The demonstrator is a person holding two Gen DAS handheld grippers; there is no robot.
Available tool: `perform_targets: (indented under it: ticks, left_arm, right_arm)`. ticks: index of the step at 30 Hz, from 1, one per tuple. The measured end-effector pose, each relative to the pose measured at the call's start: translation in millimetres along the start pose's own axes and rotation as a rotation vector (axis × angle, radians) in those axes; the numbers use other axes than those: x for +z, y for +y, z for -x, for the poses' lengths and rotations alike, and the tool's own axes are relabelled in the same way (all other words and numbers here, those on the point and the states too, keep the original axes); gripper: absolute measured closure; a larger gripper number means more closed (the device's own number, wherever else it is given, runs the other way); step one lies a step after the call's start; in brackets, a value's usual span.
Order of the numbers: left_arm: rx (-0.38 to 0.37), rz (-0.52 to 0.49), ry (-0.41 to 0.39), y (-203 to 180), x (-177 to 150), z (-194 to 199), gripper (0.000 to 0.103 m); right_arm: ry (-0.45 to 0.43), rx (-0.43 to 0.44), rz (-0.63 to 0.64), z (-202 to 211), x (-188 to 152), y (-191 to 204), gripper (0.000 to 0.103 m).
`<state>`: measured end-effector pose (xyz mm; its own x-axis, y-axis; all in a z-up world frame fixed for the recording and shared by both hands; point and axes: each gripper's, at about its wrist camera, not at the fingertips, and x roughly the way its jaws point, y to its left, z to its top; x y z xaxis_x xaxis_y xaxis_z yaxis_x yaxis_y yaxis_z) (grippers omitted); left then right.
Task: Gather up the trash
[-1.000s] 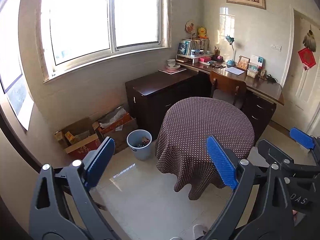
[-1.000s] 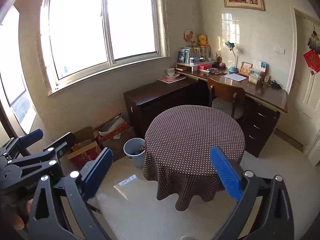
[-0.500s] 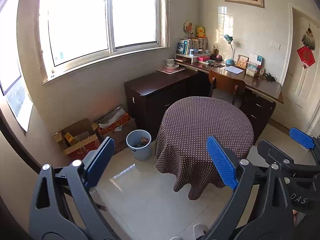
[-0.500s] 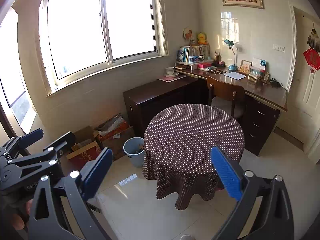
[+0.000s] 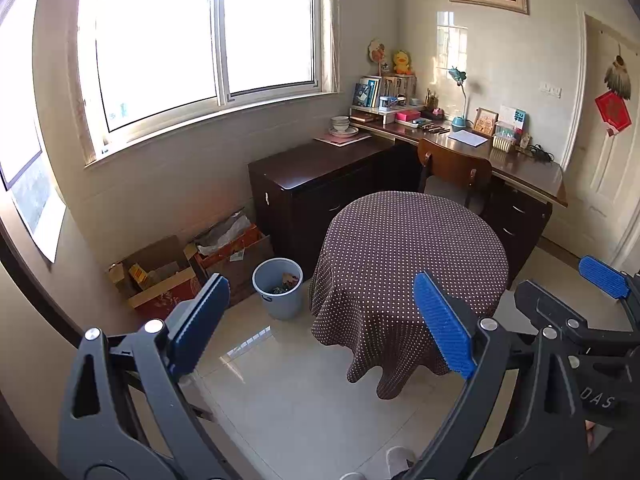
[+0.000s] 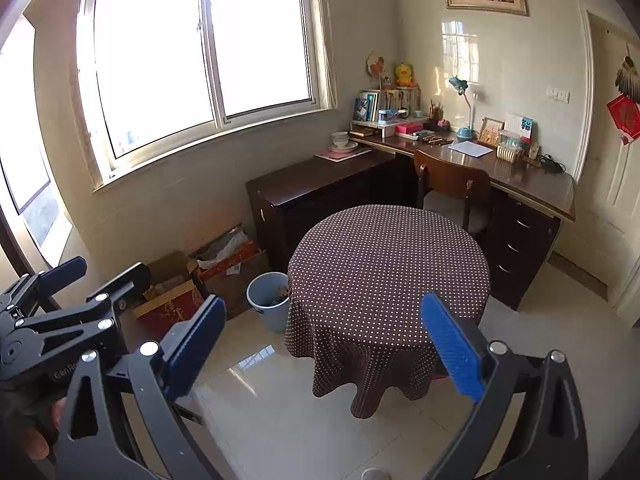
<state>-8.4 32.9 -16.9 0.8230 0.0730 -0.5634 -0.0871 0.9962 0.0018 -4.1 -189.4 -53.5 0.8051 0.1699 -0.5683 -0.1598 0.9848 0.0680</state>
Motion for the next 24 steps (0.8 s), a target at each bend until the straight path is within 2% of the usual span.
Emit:
perform_targets:
  ticks: [24]
  left_arm:
    - [0.001,-0.003,0.009,3.3,-1.2,-4.4,0.011]
  right_arm:
    - [0.015,0.002,0.0,-0.9,-2.4,-4.8,0.006]
